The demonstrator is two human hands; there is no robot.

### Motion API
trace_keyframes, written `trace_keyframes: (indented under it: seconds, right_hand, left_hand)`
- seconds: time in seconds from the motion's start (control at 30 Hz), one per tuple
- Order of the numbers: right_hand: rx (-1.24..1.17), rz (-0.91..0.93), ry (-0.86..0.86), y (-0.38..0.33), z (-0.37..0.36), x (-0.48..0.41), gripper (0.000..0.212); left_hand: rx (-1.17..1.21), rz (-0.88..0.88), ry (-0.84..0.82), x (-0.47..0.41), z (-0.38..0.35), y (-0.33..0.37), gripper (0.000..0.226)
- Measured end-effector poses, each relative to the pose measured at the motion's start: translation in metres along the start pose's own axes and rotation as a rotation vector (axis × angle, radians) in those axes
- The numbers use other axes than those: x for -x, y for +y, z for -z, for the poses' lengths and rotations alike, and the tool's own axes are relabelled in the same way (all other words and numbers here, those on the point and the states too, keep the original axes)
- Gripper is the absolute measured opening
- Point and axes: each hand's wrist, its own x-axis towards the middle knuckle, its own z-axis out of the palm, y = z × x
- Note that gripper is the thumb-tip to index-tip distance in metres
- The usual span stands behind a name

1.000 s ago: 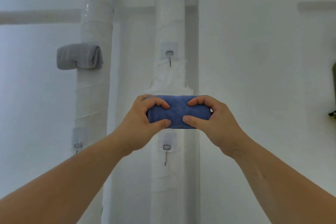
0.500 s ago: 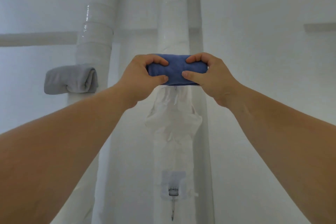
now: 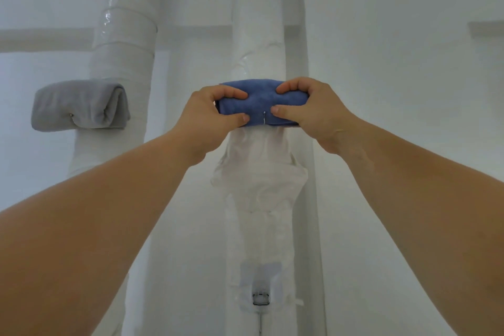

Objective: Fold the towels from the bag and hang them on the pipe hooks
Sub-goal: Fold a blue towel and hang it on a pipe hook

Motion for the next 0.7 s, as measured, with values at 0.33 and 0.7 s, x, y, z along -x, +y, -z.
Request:
trace_keyframes:
  seconds: [0.33, 0.7]
  right_hand:
    - [0.896, 0.265, 0.170, 0.002, -0.008, 0.014, 0.033]
    - [1.029, 0.328, 0.003, 0.029, -0.018, 0.012, 0.060]
  left_hand:
    - [-0.644, -0.269, 0.084, 0.001, -0.007, 0.003, 0.015]
    - [-0.947, -0.410, -0.090, 0.004, -0.020, -0.040, 0.066]
